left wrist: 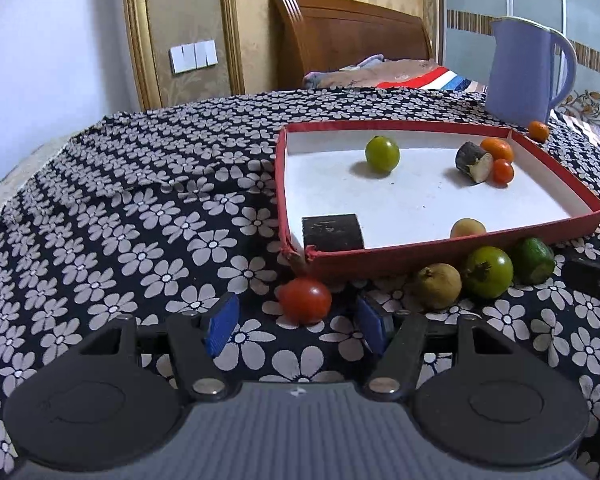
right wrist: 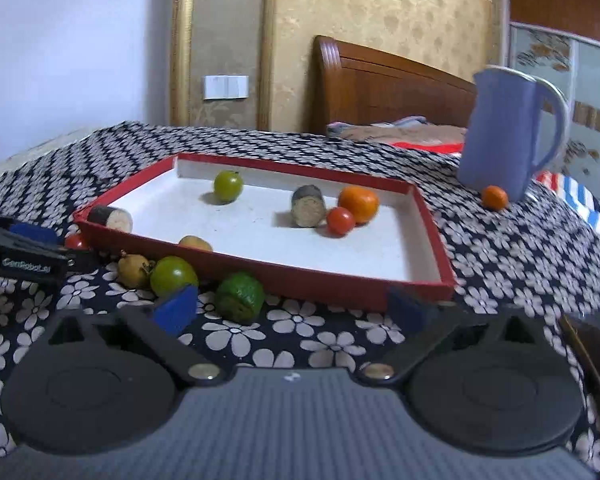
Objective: Organize fruits
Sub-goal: 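Grasp the green cucumber piece with the right tool while the left tool grasps the red tomato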
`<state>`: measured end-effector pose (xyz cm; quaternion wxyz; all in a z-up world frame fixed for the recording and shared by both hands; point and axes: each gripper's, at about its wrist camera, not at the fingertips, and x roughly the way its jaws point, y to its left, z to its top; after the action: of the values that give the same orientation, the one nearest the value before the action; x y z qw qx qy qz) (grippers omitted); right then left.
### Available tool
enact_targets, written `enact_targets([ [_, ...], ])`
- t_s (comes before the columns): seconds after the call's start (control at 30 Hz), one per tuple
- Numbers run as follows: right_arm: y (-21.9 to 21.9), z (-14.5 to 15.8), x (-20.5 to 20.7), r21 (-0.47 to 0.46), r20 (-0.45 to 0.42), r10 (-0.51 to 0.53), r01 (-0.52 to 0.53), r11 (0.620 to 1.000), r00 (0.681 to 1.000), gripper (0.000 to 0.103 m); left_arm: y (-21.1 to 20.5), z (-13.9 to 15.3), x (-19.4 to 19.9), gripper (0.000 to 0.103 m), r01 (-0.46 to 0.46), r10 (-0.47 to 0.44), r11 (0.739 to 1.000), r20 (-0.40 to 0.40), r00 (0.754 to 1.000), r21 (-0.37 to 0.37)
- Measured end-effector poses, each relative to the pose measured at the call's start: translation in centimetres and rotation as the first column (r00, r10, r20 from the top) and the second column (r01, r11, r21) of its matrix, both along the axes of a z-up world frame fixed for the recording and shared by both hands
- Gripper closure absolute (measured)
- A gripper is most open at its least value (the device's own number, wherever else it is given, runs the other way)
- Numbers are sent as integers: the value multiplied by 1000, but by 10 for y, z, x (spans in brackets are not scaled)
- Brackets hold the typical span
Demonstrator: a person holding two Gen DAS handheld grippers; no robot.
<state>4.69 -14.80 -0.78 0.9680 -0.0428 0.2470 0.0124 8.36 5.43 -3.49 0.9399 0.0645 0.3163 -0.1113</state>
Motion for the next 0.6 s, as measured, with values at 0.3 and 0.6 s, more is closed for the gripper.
enact_targets([
  [0.3,19,-4,24,-53,-97,97,-102,993,991,30,2,-1,11,40,-4,3,1000,-5,1000,-17],
  [0.6,16,-10,38,13,-161,116,-116,993,980,46,3,-2,13,49,3,-3,999,-7,1000,-36],
])
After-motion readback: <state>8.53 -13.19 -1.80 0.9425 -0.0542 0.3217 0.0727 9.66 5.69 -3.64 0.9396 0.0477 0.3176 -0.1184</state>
